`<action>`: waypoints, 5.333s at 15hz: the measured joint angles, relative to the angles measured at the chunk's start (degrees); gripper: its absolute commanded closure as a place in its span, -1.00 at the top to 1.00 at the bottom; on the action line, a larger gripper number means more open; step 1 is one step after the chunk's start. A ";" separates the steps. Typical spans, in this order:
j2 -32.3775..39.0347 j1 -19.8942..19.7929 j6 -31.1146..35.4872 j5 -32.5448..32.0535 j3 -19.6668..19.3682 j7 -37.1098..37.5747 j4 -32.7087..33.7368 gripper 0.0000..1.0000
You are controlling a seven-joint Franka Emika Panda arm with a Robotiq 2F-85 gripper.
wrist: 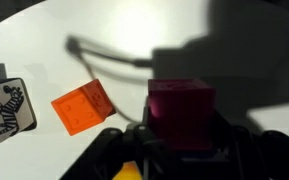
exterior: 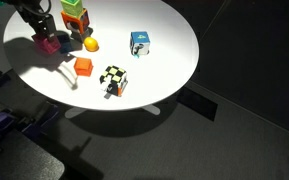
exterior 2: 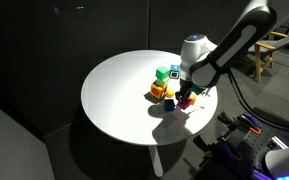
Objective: Pick up the pink block and put it on the blue block
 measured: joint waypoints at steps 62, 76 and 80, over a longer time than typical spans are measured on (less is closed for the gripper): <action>-6.42 3.36 -1.80 6.45 0.40 8.16 0.42 1.00; -20.43 1.38 -23.84 6.39 2.17 8.44 0.20 1.00; -23.00 1.04 -26.94 6.39 3.22 8.51 -0.42 1.00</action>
